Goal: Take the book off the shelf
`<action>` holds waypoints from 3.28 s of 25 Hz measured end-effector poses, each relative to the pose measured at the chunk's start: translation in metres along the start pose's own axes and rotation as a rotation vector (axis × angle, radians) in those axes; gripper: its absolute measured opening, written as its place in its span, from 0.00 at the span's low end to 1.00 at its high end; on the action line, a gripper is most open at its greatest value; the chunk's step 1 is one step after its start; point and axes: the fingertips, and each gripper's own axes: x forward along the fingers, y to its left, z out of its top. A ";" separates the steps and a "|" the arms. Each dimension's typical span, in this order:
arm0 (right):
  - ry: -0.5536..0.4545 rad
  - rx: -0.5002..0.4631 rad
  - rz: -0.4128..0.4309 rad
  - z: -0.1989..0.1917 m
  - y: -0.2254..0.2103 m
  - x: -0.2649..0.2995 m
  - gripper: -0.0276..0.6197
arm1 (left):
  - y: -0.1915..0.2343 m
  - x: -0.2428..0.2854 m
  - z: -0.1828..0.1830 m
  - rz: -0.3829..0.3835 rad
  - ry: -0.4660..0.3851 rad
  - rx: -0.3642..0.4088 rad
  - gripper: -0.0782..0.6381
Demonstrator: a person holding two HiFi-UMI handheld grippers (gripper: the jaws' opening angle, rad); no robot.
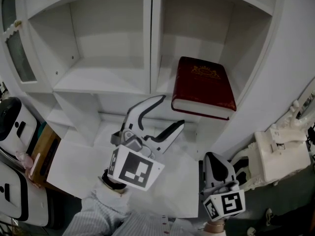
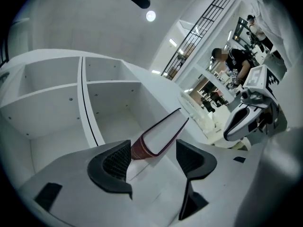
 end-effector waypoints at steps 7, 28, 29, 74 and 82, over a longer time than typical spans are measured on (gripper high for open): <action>0.006 0.004 -0.007 -0.003 -0.003 0.004 0.07 | 0.004 0.014 -0.006 -0.002 0.032 0.111 0.55; 0.016 0.022 -0.033 -0.009 -0.012 0.003 0.07 | -0.004 0.058 -0.007 -0.060 0.128 0.508 0.61; 0.017 0.023 -0.036 -0.009 -0.012 0.003 0.07 | -0.004 0.060 -0.007 -0.063 0.132 0.516 0.61; 0.030 0.032 -0.019 -0.004 0.019 -0.045 0.07 | -0.024 0.021 0.023 -0.069 0.166 0.687 0.45; 0.027 0.034 0.038 0.000 0.042 -0.063 0.07 | -0.027 -0.017 0.036 -0.039 0.189 0.676 0.45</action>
